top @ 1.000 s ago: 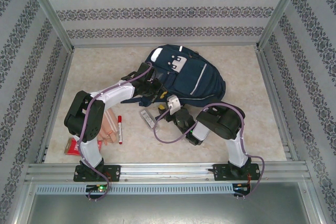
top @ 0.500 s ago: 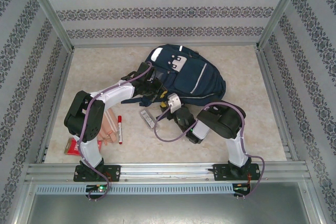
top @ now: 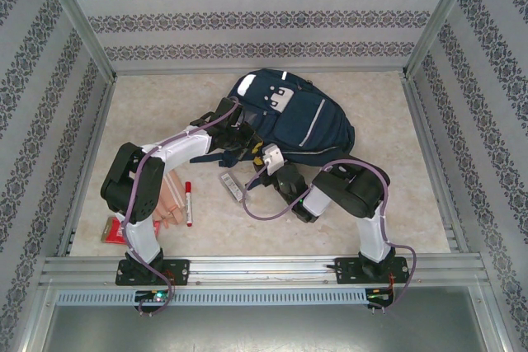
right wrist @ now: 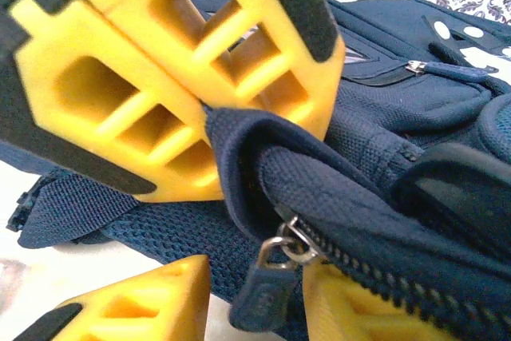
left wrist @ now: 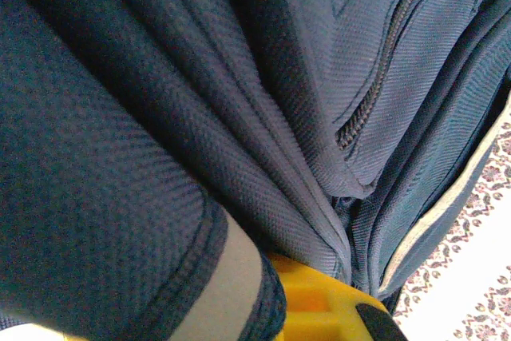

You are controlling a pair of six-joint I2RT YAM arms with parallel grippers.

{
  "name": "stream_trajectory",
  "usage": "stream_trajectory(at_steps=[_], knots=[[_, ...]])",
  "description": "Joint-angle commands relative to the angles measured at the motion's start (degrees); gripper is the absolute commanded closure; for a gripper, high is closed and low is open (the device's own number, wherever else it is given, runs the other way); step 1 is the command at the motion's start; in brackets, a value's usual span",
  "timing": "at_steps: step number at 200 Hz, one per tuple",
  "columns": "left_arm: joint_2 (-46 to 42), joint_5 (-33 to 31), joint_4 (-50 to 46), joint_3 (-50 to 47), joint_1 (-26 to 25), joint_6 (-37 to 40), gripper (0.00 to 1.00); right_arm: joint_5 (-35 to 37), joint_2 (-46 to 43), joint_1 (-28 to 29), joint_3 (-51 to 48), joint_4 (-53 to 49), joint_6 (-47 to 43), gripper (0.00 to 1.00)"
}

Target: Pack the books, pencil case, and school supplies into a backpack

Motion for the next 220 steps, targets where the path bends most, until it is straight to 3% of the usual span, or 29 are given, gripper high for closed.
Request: stream_trajectory(at_steps=[1,43,166,220], knots=[[-1.5,5.0,1.1,0.1,-0.8,-3.6,1.00,-3.1,-3.1,-0.2,1.7,4.4,-1.3,0.64],[-1.3,5.0,1.0,-0.2,-0.8,-3.5,1.00,-1.9,-3.2,-0.3,1.5,4.4,-1.0,0.65],[-1.2,4.8,1.8,-1.0,-0.7,-3.5,1.00,0.5,-3.9,0.1,0.9,4.4,1.7,1.00],[0.0,3.8,2.1,-0.8,0.1,-1.6,1.00,5.8,-7.1,1.4,-4.3,4.3,6.0,1.00]])
